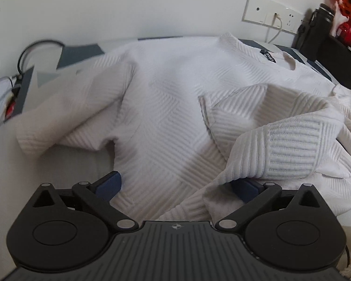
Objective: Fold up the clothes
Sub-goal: 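Press the folded sleeve flat with both open grippers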
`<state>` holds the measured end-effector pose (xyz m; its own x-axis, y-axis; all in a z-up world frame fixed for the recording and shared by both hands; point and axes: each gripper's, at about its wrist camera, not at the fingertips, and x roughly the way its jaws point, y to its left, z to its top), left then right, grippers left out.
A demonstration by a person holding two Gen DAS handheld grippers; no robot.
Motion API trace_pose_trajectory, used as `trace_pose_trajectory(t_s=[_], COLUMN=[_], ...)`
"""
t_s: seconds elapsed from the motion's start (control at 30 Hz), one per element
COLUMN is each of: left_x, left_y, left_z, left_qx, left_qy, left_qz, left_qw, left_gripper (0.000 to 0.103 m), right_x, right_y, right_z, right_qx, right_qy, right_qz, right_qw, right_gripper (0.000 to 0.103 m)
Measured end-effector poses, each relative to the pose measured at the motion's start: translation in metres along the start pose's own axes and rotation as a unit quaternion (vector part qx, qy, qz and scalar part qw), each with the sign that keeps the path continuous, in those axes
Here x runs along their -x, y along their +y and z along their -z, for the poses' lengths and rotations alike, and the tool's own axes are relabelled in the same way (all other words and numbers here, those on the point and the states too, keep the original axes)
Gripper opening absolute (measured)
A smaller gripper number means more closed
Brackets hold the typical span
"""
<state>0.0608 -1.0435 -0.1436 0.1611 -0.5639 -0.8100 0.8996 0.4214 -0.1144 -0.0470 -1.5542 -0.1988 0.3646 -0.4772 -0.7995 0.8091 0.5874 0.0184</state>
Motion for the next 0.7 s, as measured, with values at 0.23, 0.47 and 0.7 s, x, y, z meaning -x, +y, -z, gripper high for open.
trace_pose_trajectory(t_s=[0.23,0.47,0.7], left_x=[-0.002,0.006,0.012], left_y=[-0.004,-0.012,-0.020], left_z=[0.002,0.008,0.016], left_qx=[0.002,0.002,0.025], left_qy=[0.006,-0.006,-0.013], left_qz=[-0.006,0.016,0.005], left_qw=[1.0000,0.9999,0.9996], left_gripper=[0.102,0.068,0.060], right_x=[-0.009,-0.011,-0.015], right_y=[0.000,0.005,0.011], right_z=[0.002,0.004,-0.003], right_qx=[-0.008,0.040,0.072], right_qy=[-0.002,-0.011,-0.013], right_qz=[0.002,-0.002,-0.007], right_qw=[1.000,0.999,0.997], right_gripper=[0.102,0.102,0.102])
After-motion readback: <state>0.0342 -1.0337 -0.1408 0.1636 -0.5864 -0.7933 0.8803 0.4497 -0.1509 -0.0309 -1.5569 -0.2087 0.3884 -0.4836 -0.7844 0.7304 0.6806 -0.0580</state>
